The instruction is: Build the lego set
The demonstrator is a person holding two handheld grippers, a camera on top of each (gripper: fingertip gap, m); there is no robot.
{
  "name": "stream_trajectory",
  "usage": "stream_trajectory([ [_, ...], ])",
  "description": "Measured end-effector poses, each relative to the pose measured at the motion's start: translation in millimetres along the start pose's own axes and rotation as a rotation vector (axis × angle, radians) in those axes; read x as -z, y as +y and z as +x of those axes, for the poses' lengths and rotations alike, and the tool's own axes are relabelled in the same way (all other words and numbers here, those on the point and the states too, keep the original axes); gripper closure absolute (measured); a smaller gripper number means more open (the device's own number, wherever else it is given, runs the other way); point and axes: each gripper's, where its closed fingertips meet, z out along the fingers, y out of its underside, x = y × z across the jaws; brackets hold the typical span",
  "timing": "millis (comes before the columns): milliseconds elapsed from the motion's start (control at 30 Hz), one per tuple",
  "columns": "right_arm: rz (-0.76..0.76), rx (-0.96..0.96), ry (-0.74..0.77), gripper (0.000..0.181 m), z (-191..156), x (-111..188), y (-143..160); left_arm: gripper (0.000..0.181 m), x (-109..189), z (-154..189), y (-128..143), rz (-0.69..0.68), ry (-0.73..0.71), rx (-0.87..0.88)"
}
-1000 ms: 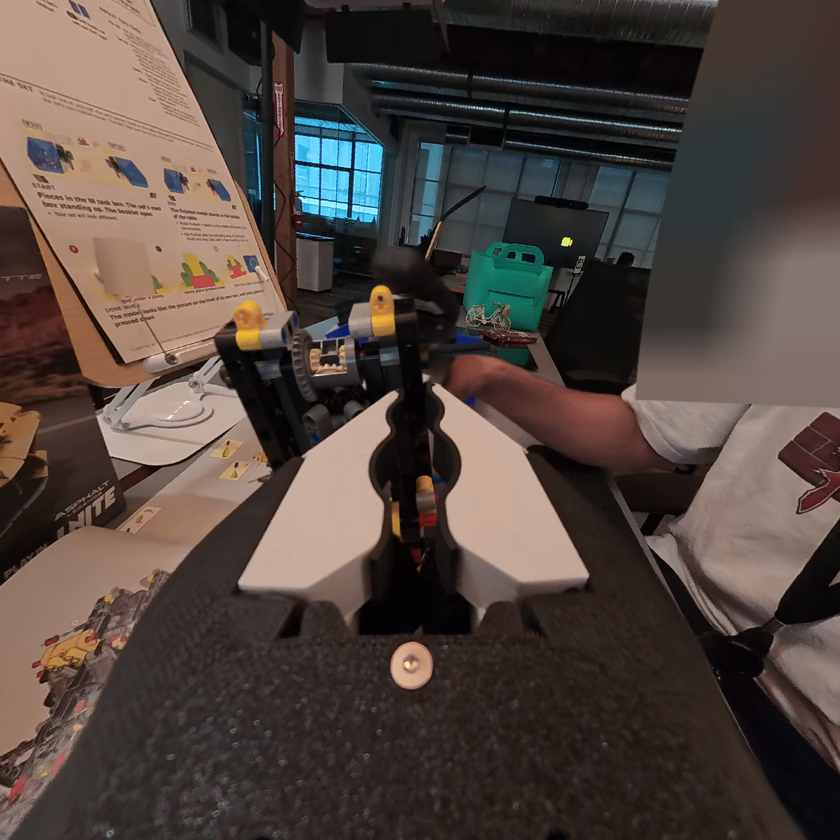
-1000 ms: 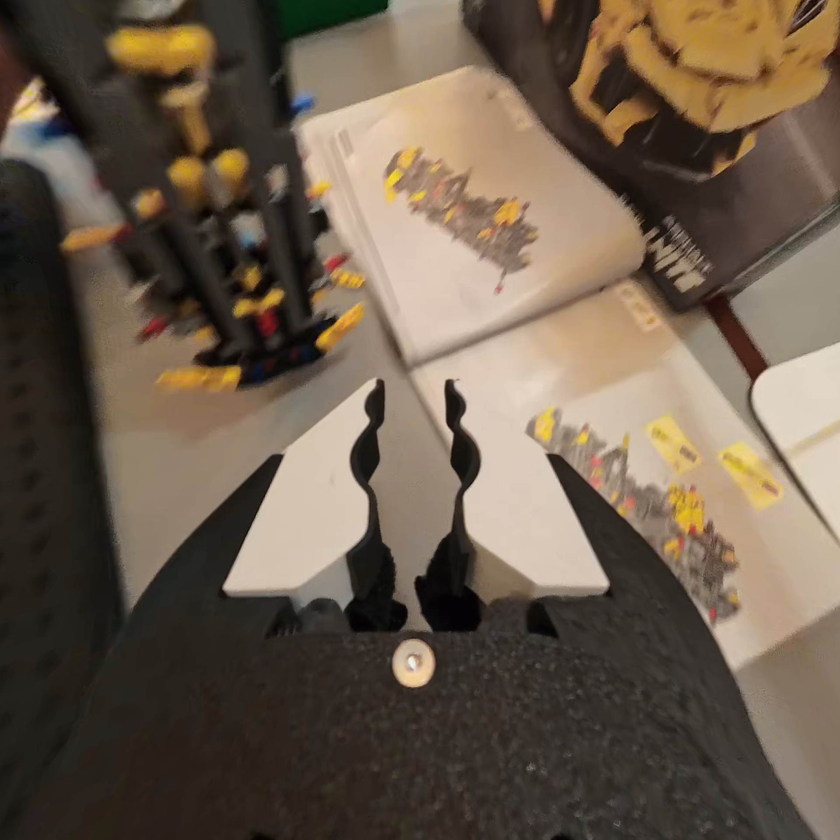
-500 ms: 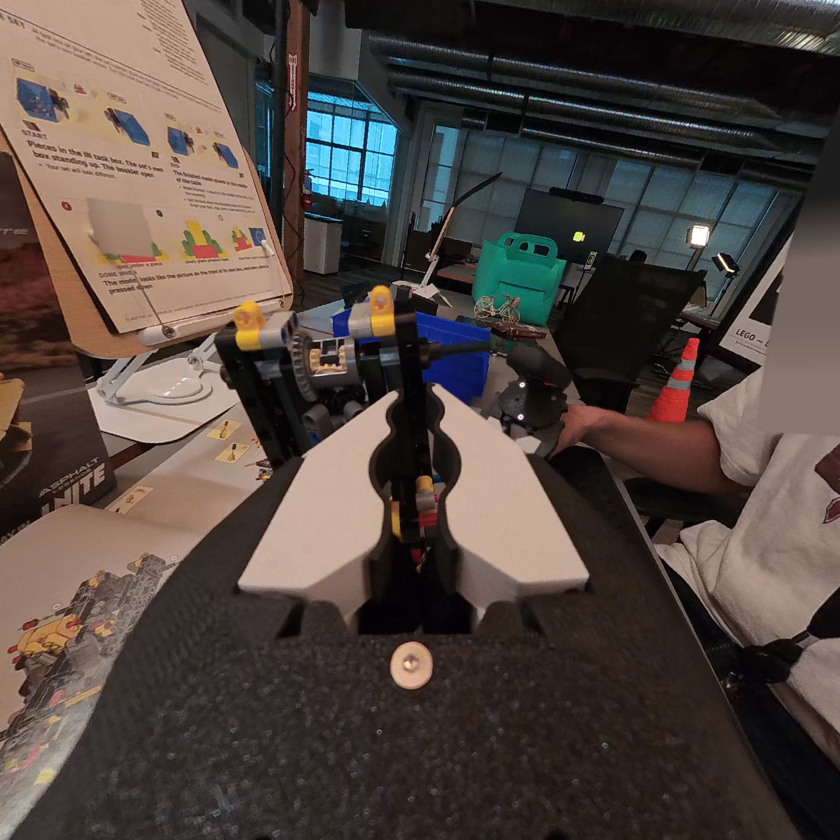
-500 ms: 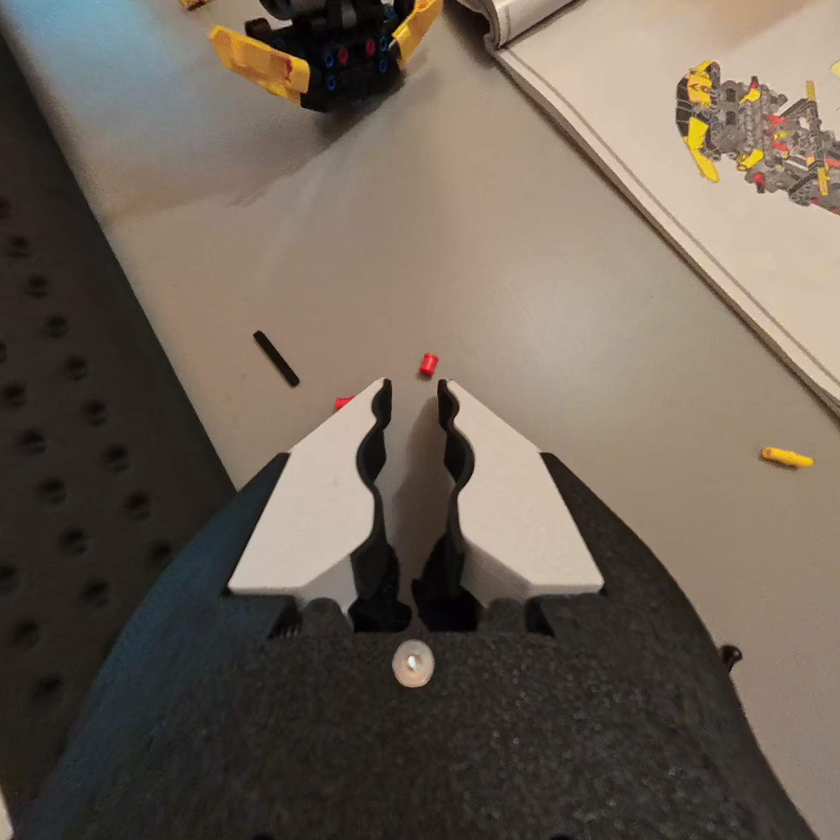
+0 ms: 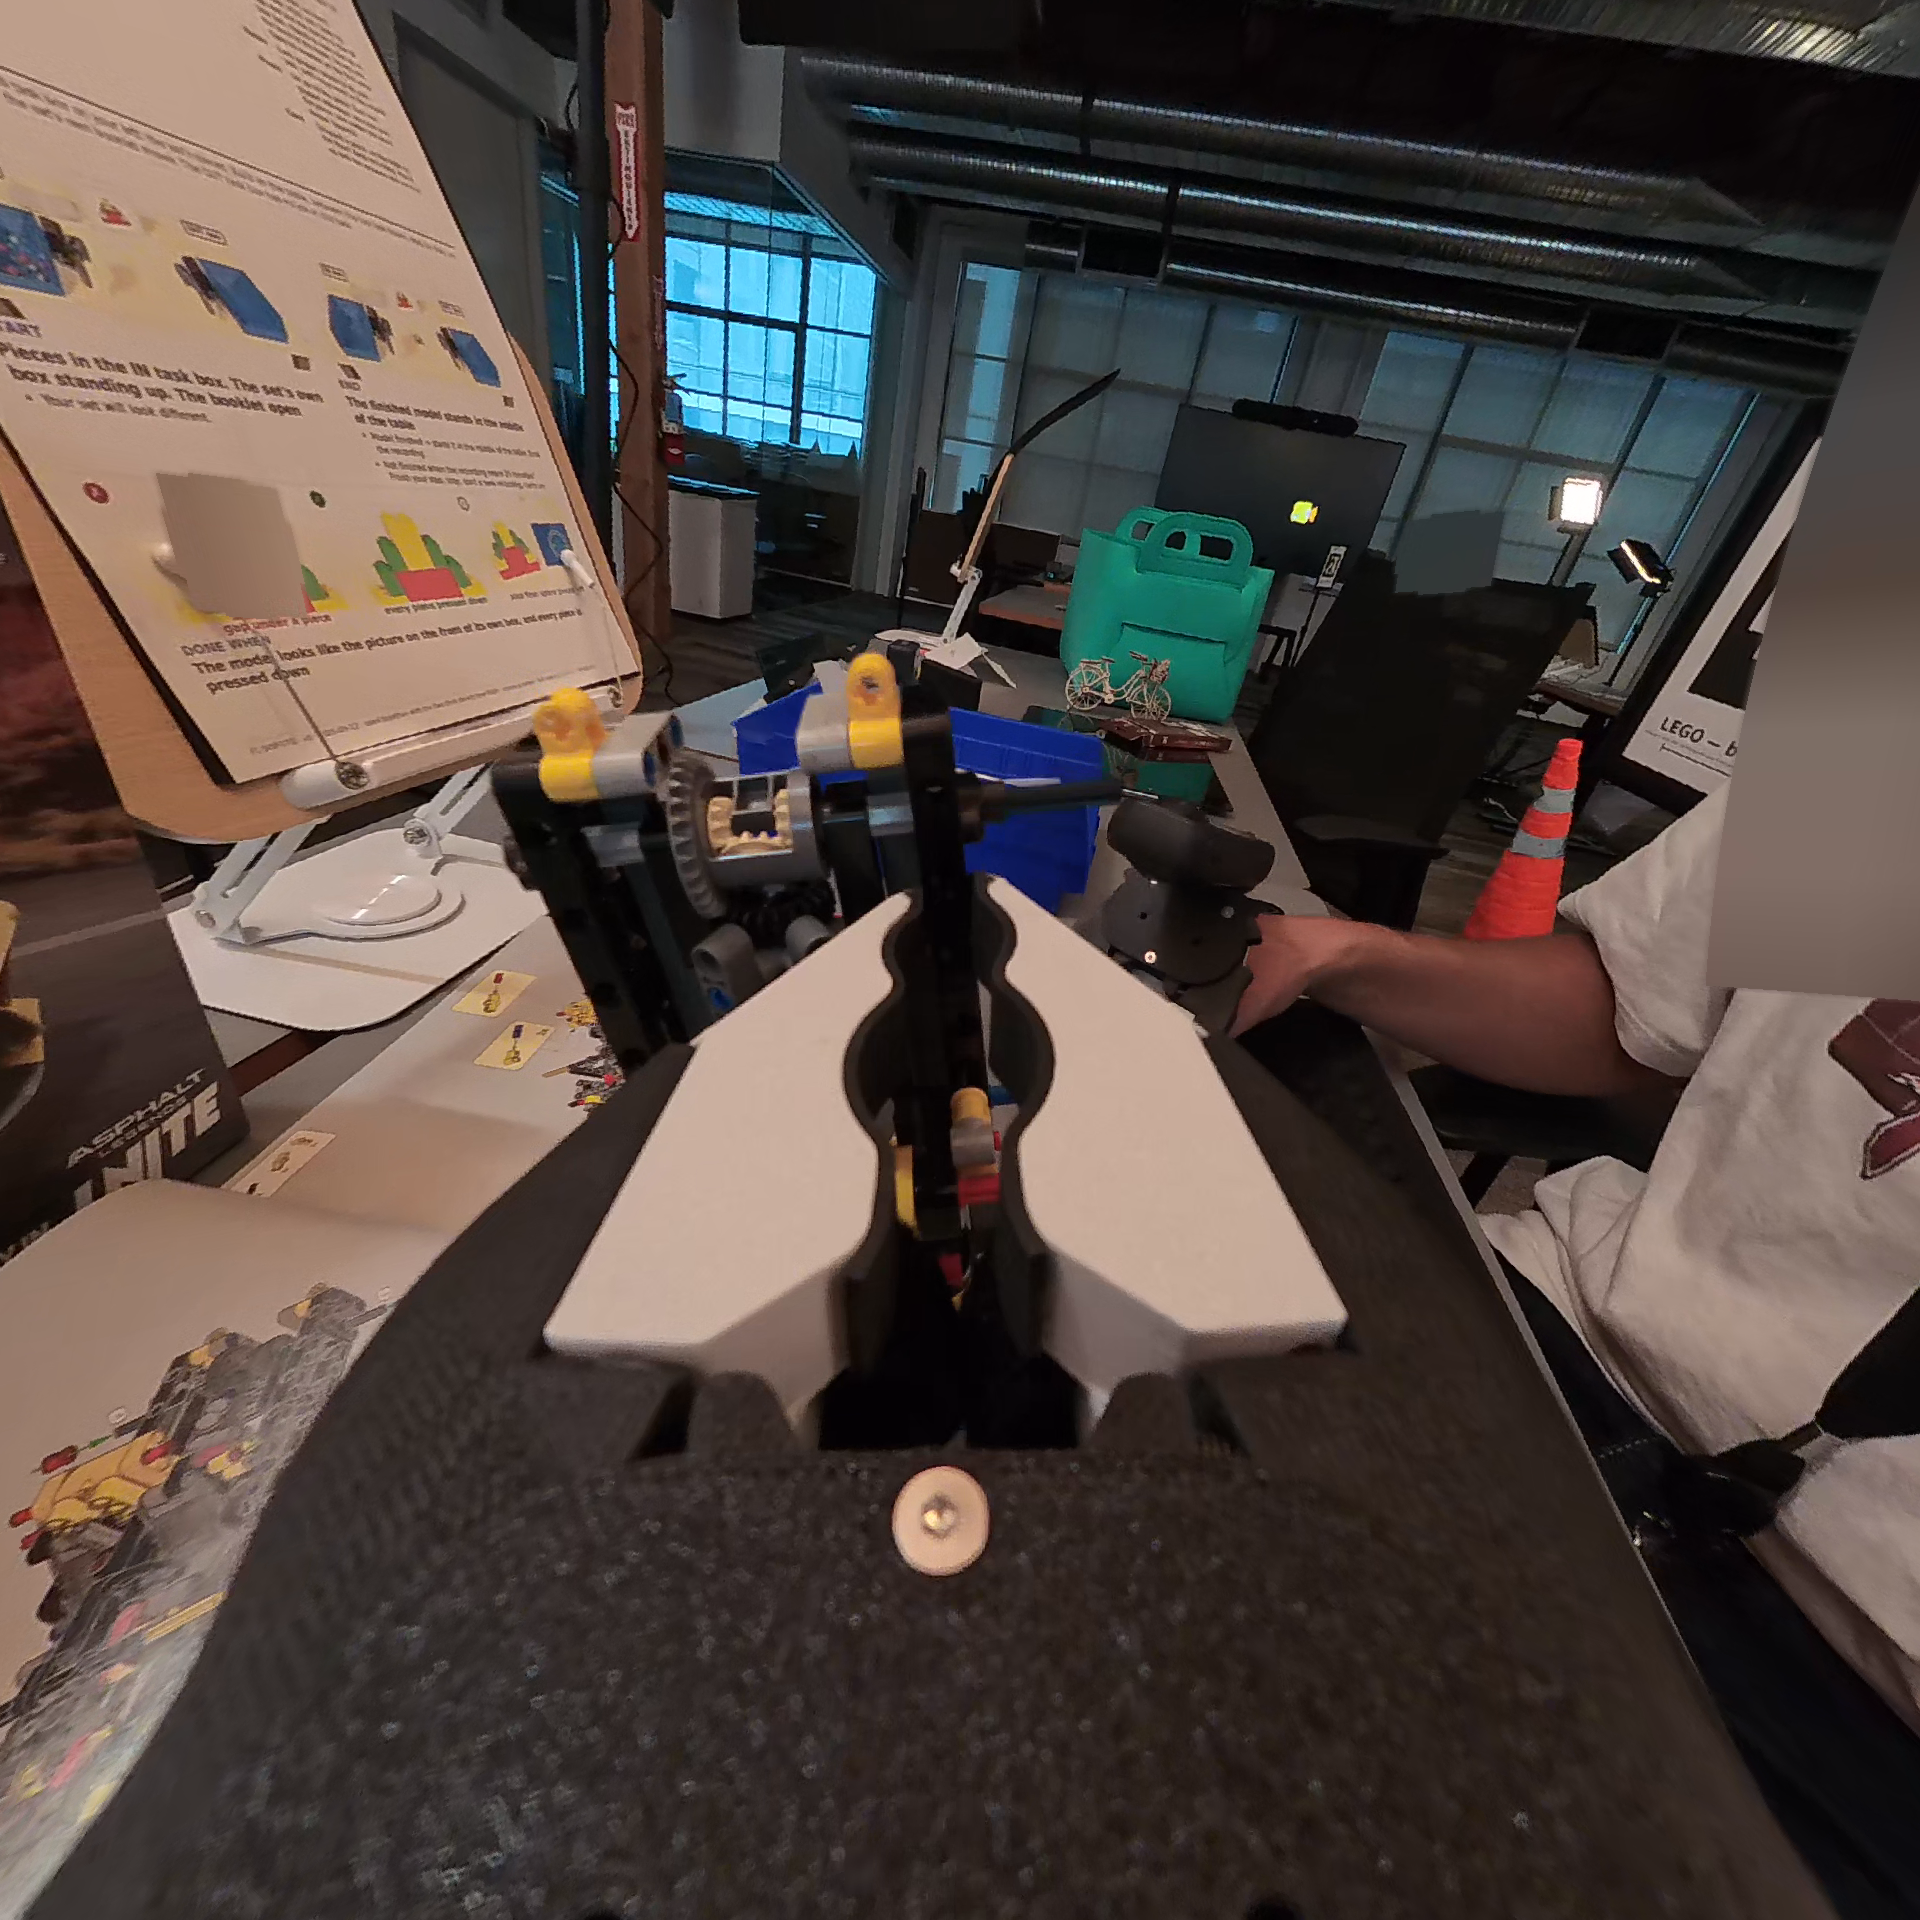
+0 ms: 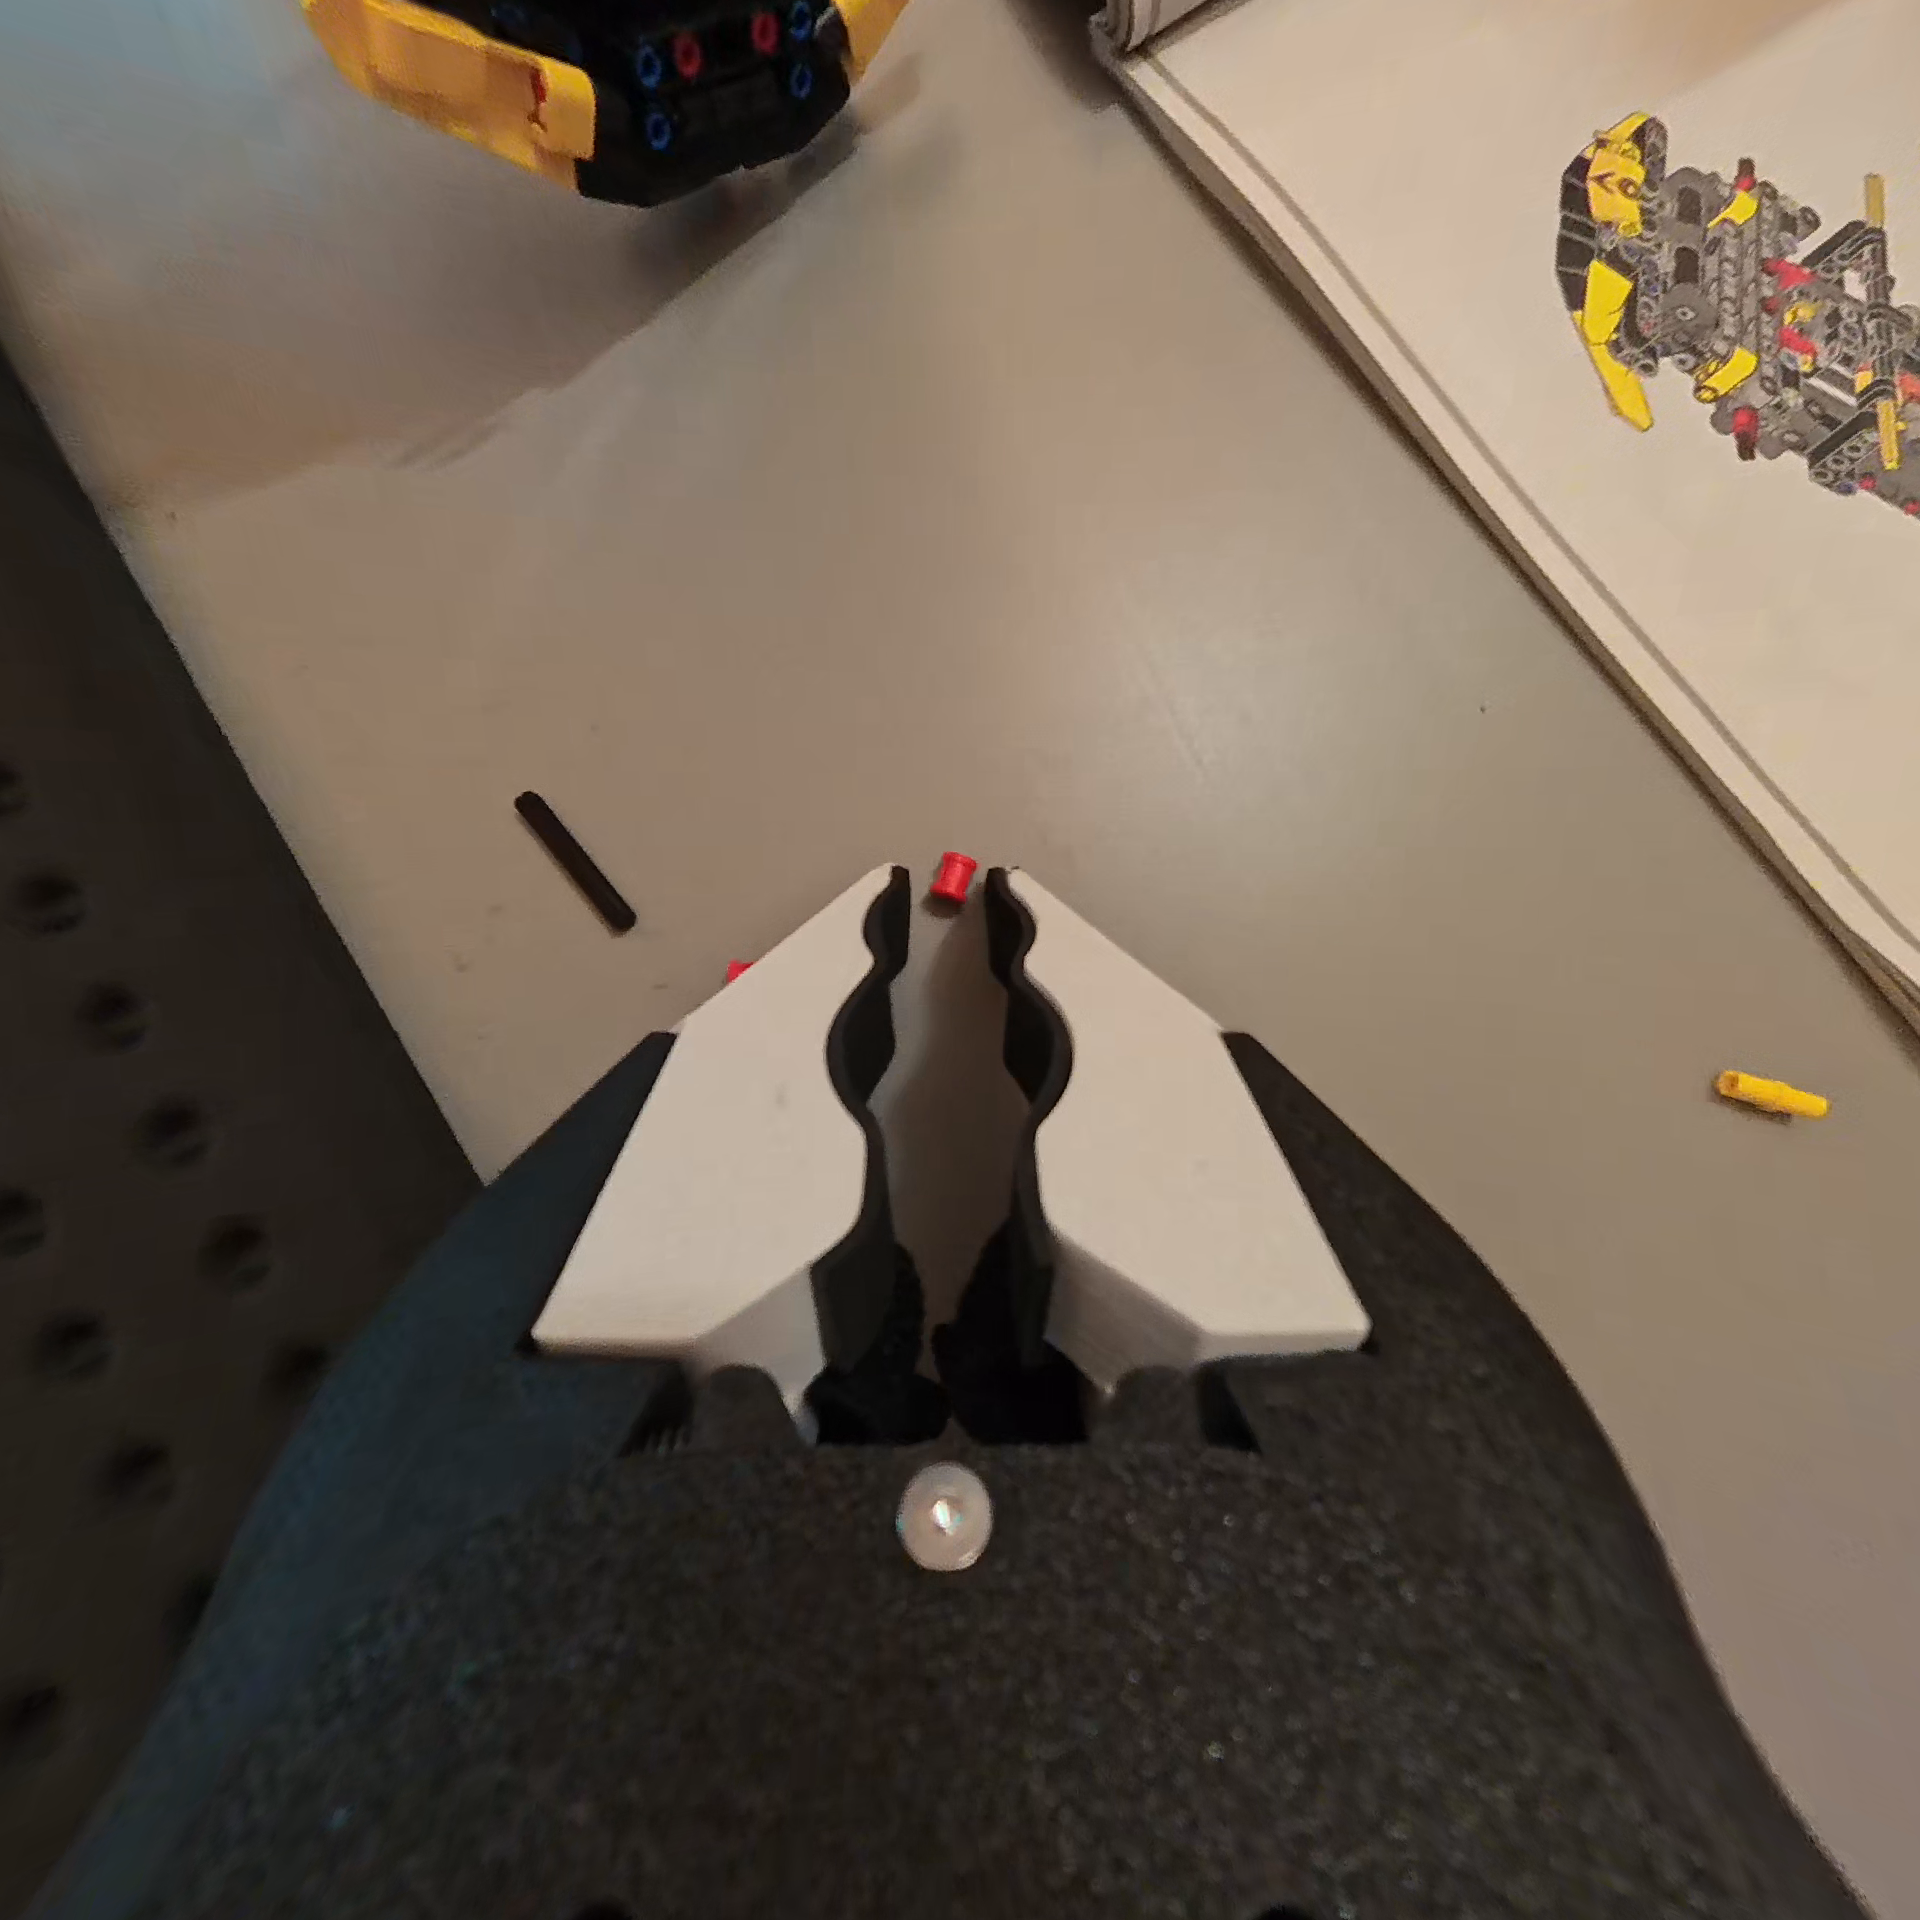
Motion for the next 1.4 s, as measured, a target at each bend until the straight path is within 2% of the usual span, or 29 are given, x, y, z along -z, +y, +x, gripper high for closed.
stream_trajectory([
  [333,-0.106,0.021,0.021,0.168,1.5,5.0,-3.8,0.174,-2.1,0.1,2.5,-0.014,-0.002,0.001],
  [533,-0.2,0.121,-0.162,0.167,-28.5,26.5,6.6,0.174,-2.7,0.2,3.3,-0.02,-0.003,0.0],
  [700,-0.123,0.308,-0.234,0.168,-30.3,23.9,9.9,0.174,-3.6,2.1,3.9,-0.025,0.003,-0.003],
  [867,-0.079,0.372,-0.341,0.172,-29.4,16.1,19.2,0.174,-3.8,3.2,4.2,-0.027,0.006,-0.006],
  [1167,0.142,0.603,-0.479,0.169,-32.5,11.1,10.6,0.174,-4.9,5.9,4.8,-0.035,0.012,-0.016],
  [1400,0.165,0.68,-0.612,0.17,-43.5,9.0,7.5,0.174,-4.7,6.4,5.1,-0.035,0.014,-0.018],
])
